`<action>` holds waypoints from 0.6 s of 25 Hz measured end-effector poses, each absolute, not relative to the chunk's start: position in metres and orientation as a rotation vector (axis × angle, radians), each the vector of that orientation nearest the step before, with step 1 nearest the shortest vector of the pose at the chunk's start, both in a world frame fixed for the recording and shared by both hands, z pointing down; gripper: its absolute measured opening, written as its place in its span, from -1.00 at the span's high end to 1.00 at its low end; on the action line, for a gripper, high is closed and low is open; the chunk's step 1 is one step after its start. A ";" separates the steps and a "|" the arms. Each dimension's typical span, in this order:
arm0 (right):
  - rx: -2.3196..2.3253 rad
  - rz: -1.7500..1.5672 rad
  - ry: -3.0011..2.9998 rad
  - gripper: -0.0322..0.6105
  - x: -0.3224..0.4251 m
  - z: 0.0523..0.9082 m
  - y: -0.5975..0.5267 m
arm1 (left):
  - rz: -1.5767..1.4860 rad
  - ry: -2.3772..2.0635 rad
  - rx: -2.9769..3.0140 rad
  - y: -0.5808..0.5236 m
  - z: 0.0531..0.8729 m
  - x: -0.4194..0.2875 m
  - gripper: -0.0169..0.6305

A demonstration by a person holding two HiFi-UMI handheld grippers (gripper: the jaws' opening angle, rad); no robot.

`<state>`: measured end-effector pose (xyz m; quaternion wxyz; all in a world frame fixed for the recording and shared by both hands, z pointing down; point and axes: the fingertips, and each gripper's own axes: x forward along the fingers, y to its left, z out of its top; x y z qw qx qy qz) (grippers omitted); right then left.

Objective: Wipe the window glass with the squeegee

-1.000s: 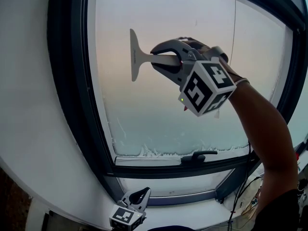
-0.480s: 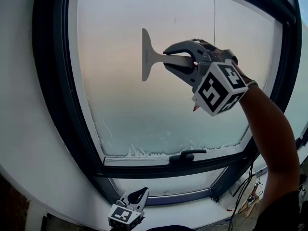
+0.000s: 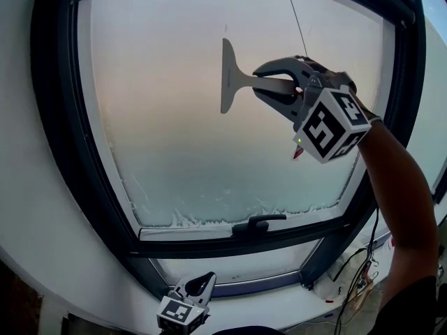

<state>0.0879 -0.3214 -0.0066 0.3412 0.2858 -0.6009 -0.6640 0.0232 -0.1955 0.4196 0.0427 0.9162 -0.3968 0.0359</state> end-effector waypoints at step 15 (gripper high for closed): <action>0.778 -1.670 -1.512 0.63 0.157 -0.007 -0.321 | 0.128 -1.180 2.817 -0.188 0.420 0.056 0.95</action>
